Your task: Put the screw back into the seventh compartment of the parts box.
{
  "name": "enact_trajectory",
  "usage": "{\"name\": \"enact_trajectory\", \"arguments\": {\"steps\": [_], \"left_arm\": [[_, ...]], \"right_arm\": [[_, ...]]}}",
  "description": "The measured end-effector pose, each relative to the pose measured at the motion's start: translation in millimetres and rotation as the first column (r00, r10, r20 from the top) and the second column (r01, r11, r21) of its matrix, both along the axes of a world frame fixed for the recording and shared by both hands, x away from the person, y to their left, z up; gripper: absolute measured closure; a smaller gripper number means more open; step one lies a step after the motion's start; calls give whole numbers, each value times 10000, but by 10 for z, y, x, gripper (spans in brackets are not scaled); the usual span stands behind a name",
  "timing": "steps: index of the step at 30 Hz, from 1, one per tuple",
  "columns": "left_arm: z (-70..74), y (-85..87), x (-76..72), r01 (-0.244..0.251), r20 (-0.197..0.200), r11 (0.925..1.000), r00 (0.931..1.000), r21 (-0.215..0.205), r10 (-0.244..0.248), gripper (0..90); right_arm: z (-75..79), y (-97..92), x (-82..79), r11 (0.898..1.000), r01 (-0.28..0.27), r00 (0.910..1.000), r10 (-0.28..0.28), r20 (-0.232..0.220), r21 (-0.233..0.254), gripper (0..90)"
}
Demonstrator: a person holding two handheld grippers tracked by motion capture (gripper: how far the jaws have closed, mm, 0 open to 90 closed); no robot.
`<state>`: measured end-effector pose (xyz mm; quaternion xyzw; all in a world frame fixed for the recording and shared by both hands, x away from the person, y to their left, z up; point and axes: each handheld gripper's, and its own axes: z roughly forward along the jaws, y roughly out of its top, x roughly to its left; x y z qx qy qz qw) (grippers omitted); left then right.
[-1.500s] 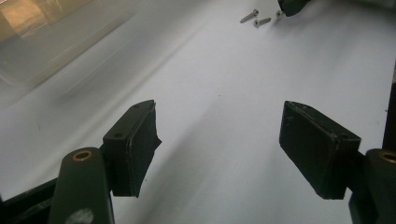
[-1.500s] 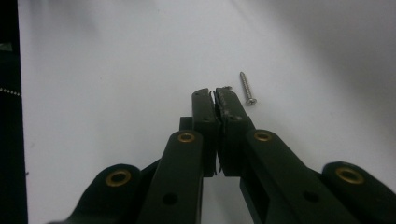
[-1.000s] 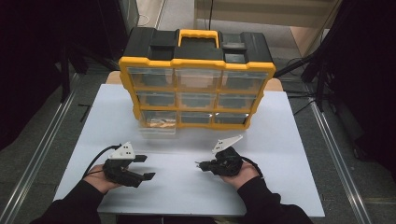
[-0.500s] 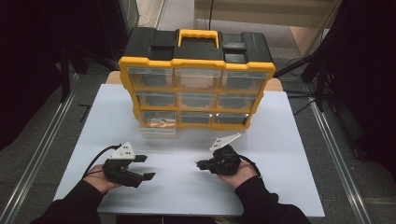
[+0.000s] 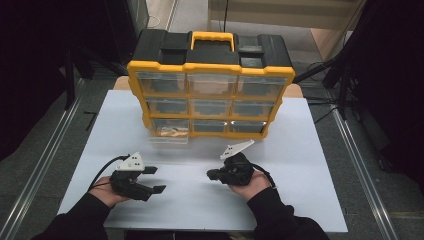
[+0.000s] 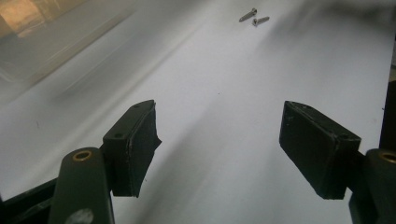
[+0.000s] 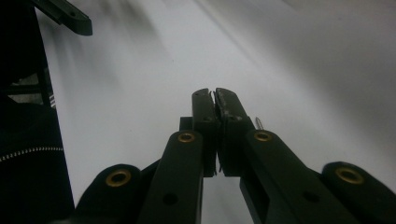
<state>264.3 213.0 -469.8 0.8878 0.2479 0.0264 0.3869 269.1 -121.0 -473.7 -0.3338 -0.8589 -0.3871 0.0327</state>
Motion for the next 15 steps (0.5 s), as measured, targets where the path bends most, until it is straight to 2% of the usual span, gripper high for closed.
{"name": "enact_trajectory", "arguments": {"steps": [15], "left_arm": [[5,-3,-1,87,34,10000,10000,21,-88,277]], "right_arm": [[84,51,67,9996,177,9998,-178,46,214,890]]}}
